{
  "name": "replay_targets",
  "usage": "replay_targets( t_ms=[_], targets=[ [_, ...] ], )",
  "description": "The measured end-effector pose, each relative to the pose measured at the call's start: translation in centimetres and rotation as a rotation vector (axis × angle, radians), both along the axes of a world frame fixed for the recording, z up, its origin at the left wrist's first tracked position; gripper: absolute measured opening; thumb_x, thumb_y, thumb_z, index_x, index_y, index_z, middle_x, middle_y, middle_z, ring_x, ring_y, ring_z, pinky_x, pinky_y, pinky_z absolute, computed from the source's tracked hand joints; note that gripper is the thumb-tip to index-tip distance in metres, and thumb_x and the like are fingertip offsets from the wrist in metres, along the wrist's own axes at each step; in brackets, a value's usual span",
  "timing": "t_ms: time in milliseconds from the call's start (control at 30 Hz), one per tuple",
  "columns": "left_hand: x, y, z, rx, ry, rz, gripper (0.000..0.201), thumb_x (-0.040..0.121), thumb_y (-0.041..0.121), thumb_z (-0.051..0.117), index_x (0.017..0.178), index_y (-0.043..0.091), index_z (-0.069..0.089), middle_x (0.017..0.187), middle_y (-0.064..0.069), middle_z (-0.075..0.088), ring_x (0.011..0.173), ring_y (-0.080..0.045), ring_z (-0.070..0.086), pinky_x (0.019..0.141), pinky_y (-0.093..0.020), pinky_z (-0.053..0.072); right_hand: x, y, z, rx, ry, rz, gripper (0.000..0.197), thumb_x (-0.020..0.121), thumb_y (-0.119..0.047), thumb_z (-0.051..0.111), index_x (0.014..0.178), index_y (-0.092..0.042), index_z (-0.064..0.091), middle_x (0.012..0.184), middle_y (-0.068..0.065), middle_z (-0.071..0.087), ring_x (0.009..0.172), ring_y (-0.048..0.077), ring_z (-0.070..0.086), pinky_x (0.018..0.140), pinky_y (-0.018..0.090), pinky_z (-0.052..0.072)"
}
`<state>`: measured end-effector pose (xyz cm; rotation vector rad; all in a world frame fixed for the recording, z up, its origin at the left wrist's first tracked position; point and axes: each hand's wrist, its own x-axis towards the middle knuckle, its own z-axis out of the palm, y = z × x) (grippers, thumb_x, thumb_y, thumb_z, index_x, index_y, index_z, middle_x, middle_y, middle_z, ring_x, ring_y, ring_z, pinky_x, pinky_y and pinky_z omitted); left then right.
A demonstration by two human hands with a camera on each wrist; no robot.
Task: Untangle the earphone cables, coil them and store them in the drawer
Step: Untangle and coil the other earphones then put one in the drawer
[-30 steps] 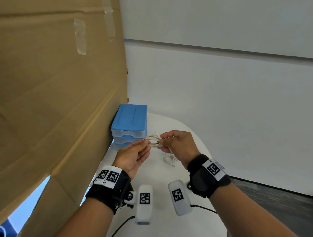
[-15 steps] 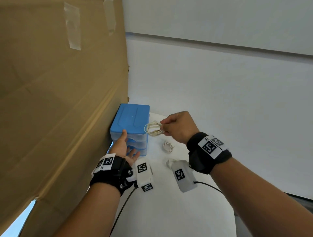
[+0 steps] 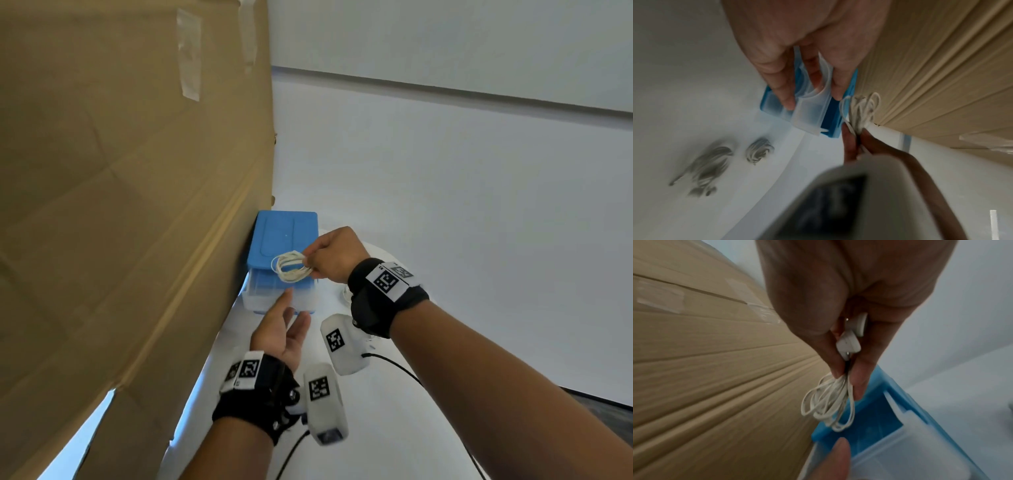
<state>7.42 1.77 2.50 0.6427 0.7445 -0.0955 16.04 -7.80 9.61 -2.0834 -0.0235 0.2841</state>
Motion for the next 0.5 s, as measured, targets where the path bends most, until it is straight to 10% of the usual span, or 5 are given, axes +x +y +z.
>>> replay_targets(
  t_ms=[167, 333, 500],
  targets=[
    [-2.3, 0.5, -0.7, 0.063, -0.011, -0.085, 0.031, 0.081, 0.028, 0.077, 0.105, 0.012, 0.067, 0.119, -0.005, 0.061, 0.103, -0.023, 0.066, 0.078, -0.033, 0.056, -0.8, 1.5, -1.5, -0.191, 0.053, 0.189, 0.015, 0.082, 0.000, 0.063, 0.093, 0.000, 0.073, 0.073, 0.006, 0.067, 0.061, 0.014, 0.063, 0.057, 0.022, 0.056],
    [-3.0, 1.0, -0.5, 0.161, 0.017, -0.135, 0.034, 0.079, 0.036, 0.078, 0.105, 0.016, 0.067, 0.116, -0.001, 0.065, 0.097, -0.021, 0.068, 0.077, -0.034, 0.055, -1.0, 3.4, -1.5, -0.477, -0.134, 0.385, 0.017, 0.084, -0.003, 0.060, 0.092, -0.005, 0.075, 0.094, 0.009, 0.073, 0.087, 0.024, 0.068, 0.080, 0.037, 0.060],
    [-3.1, 1.2, -0.5, 0.204, 0.032, -0.149, 0.034, 0.081, 0.035, 0.076, 0.108, 0.017, 0.066, 0.115, 0.000, 0.067, 0.099, -0.021, 0.068, 0.075, -0.033, 0.055, -1.5, 4.4, -2.1, -0.828, -0.380, 0.481, 0.013, 0.082, -0.015, 0.060, 0.087, -0.020, 0.071, 0.087, -0.002, 0.070, 0.081, 0.021, 0.065, 0.068, 0.030, 0.053]
  ],
)
